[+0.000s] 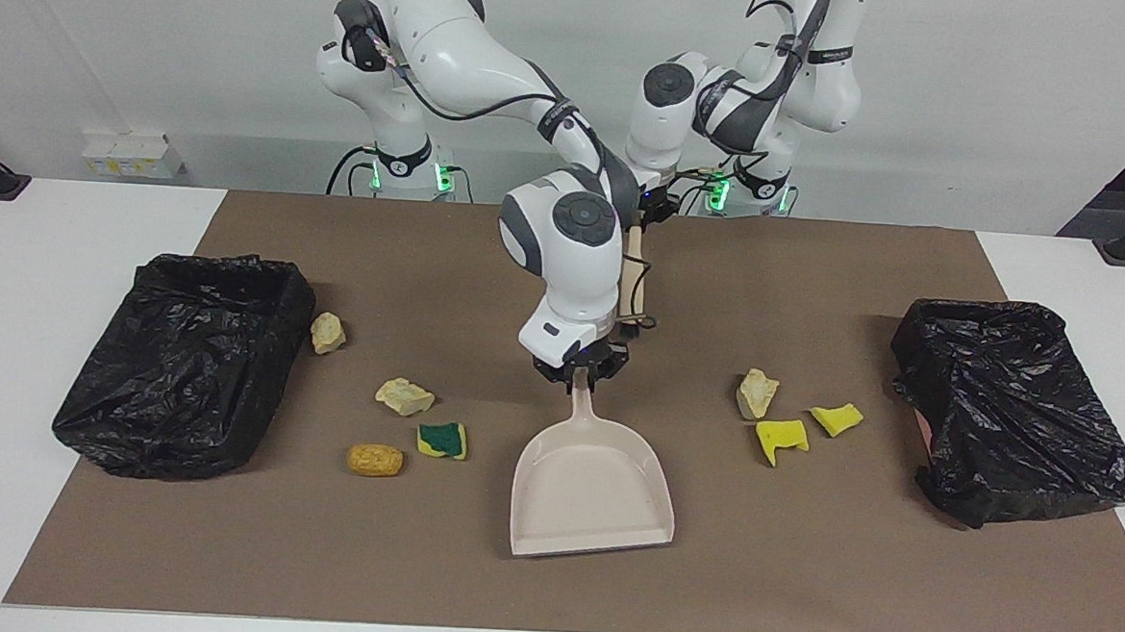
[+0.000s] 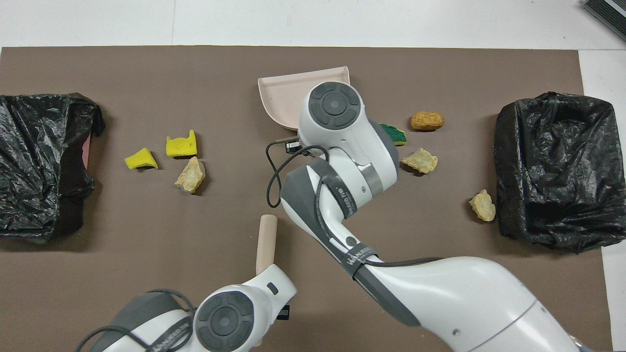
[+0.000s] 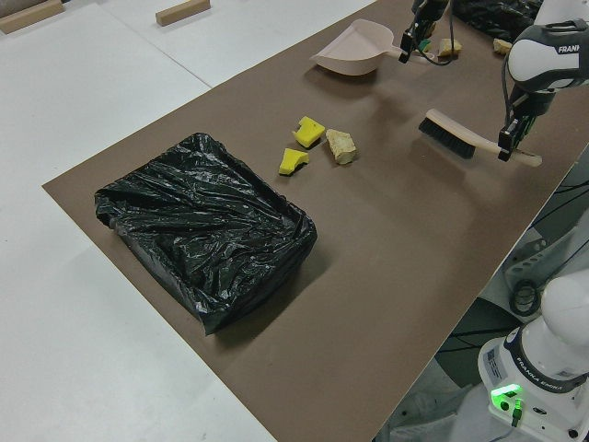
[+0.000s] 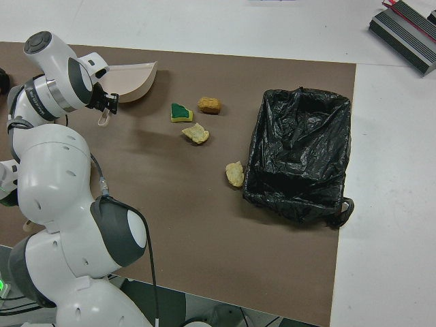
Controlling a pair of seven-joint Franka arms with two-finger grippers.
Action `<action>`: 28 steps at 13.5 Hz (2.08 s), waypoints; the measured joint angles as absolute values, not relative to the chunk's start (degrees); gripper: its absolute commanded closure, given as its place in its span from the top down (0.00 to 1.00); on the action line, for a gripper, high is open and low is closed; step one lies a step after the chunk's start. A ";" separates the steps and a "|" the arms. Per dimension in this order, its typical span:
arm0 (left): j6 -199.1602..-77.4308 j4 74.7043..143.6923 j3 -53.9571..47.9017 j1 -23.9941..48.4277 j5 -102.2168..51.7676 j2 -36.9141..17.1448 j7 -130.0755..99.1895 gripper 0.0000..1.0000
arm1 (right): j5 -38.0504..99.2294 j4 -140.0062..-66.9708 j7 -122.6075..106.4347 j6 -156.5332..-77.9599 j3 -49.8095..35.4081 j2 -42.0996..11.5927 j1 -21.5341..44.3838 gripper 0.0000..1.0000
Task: Sweep and dump trash in bin
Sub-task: 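Lift the dustpan with the right gripper while the left gripper lifts the brush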
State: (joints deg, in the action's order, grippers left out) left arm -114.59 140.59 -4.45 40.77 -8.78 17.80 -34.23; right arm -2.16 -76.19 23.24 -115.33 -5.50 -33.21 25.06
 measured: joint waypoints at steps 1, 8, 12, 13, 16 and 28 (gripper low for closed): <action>-110.94 140.54 -4.36 38.42 -8.78 20.93 -32.39 0.00 | -1.13 -76.22 20.10 -114.23 -5.51 -31.48 24.03 0.00; -103.61 134.92 -3.59 10.03 -8.07 24.41 -15.70 0.00 | -0.16 -78.32 -1.79 -98.13 -5.76 -24.93 23.66 0.00; -104.20 123.81 -3.52 1.72 -2.77 11.61 -11.43 0.00 | -0.27 -81.89 -20.38 -94.63 -5.65 -23.14 23.63 0.00; -104.46 121.10 -3.55 0.33 -0.96 8.25 -10.72 0.00 | -0.29 -83.12 -24.24 -94.56 -5.61 -22.49 23.61 0.00; -108.99 118.08 -3.49 -2.11 3.91 0.82 -7.81 0.00 | -0.56 -86.35 -33.60 -94.62 -5.53 -20.95 23.60 0.00; -119.29 121.22 -5.33 2.41 -0.59 -6.22 -5.88 0.00 | -6.72 -93.97 -48.92 -106.85 -5.69 -21.22 24.81 0.00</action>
